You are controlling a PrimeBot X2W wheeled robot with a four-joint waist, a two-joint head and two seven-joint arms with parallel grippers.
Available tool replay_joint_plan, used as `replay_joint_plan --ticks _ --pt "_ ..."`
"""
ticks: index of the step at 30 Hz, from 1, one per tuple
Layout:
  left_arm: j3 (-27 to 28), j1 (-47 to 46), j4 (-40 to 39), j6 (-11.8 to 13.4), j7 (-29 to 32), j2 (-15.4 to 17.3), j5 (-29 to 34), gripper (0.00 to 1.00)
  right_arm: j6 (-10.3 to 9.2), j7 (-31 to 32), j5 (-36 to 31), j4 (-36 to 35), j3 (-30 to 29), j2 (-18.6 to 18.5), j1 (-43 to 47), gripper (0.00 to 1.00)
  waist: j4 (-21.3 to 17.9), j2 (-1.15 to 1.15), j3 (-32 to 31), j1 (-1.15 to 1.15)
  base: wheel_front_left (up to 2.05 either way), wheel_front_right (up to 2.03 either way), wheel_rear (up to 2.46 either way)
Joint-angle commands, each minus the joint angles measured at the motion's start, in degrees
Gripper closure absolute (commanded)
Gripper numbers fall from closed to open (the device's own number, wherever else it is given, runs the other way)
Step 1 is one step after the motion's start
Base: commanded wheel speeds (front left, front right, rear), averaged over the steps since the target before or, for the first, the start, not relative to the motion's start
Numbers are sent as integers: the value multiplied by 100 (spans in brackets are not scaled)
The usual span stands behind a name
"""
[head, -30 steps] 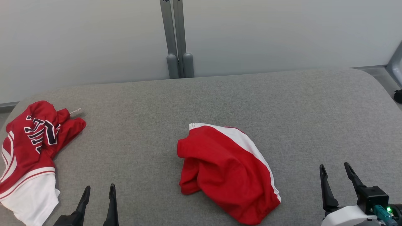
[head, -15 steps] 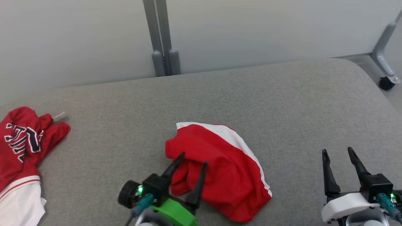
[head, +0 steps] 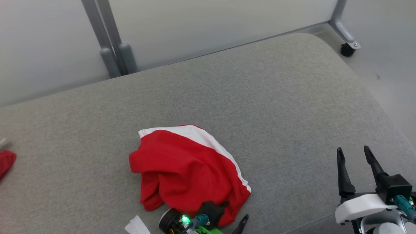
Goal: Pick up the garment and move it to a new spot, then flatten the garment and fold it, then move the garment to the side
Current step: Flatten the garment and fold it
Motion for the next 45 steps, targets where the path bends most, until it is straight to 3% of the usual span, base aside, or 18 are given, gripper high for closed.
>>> replay_joint_plan --ticks 1,5,6,7,8,11,18,25,30,34,38,41,45 --pt "-34 -162 176 83 -36 41 27 0 -1 -18 48 -44 -8 -2 -16 0 -373 0 295 0 0 0 0" --pt "-180 -398 761 290 -4 42 154 0 -2 -18 159 -59 -10 -1 -103 0 -494 0 395 0 0 0 0" --pt "-216 -421 915 319 52 41 168 10 -1 -18 181 -50 -3 -2 -114 0 -515 0 400 0 0 0 0" --pt "-237 -460 1096 344 96 44 181 83 -1 -18 208 -37 8 -4 -114 0 -530 0 404 0 0 0 0" --pt "-243 -485 1212 349 107 44 133 100 -1 -18 224 -27 25 -2 -114 0 -541 0 405 0 0 0 0" --pt "-199 -599 1175 231 -21 47 -187 100 -2 -18 290 -1 28 -2 -59 0 -512 0 391 0 0 0 0" --pt "-117 -1132 -278 128 -336 29 -879 100 -2 -18 402 102 50 -2 29 0 -295 0 219 0 0 0 0" --pt "38 -1883 -1928 363 -198 32 -1461 100 -2 -18 606 182 307 -6 24 0 -221 0 20 0 0 0 0" --pt "306 -2458 -2591 851 -447 35 -2164 100 -2 -18 673 222 367 -5 34 0 -225 0 -20 0 0 0 0" --pt "556 -2648 -2531 1432 -730 38 -2569 100 -1 -18 725 224 338 -3 31 0 -232 0 26 0 0 0 0" --pt "942 -2206 -2050 1848 -978 123 -2891 100 -1 -18 755 239 261 -3 69 0 -174 0 112 0 0 0 0" --pt "1205 -1688 -1433 2020 -1104 417 -2898 100 -1 -18 746 254 219 -3 81 0 -114 0 158 0 0 0 0" --pt "1954 -805 -762 1953 -1207 767 -3088 100 -1 -18 708 260 155 -5 116 0 35 0 188 0 0 0 0"
